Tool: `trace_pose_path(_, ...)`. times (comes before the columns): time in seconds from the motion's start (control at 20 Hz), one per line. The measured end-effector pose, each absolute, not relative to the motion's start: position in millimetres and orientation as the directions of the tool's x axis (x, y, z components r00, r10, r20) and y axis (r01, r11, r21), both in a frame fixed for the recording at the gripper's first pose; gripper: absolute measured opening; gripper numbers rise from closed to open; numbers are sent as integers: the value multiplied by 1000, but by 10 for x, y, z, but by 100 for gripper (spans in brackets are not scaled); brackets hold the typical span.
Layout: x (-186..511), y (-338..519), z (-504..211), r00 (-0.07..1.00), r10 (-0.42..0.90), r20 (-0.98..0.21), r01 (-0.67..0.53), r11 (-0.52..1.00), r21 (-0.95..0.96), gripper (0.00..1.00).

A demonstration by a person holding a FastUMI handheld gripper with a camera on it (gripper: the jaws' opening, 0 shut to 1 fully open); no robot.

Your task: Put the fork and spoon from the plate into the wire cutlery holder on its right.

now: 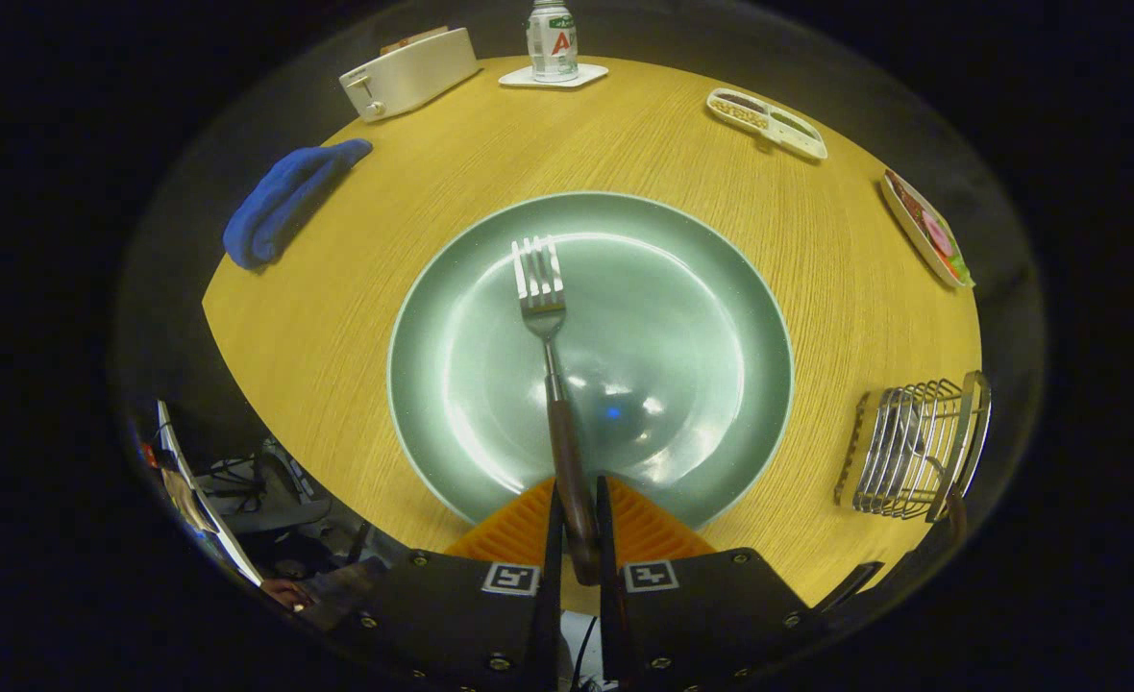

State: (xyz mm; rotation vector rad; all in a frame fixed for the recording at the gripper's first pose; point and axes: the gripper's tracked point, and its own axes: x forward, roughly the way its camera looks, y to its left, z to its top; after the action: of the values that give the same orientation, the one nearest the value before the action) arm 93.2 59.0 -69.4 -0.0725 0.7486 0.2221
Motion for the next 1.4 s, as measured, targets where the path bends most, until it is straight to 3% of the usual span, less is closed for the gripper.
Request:
trace_pose_path(0.1, 925, 572, -548, 739, 179, -649, -225, 974, 13, 18)
trace_pose_path(0.15, 934, 442, -455, 746, 152, -648, -216, 976, -20, 3)
trace_pose_path(0.4, 638, 309, -223, 679, 249, -691, -277, 958, 73, 3)
trace_pose_path(0.75, -103, -512, 120, 611, 164, -774, -327, 943, -58, 3)
trace_pose_path(1.15, -508, -1724, 282, 570, 28, -821, -153, 986, -72, 3)
trace_pose_path(1.4, -509, -1911, 143, 477, 28, -879, -155, 986, -53, 3)
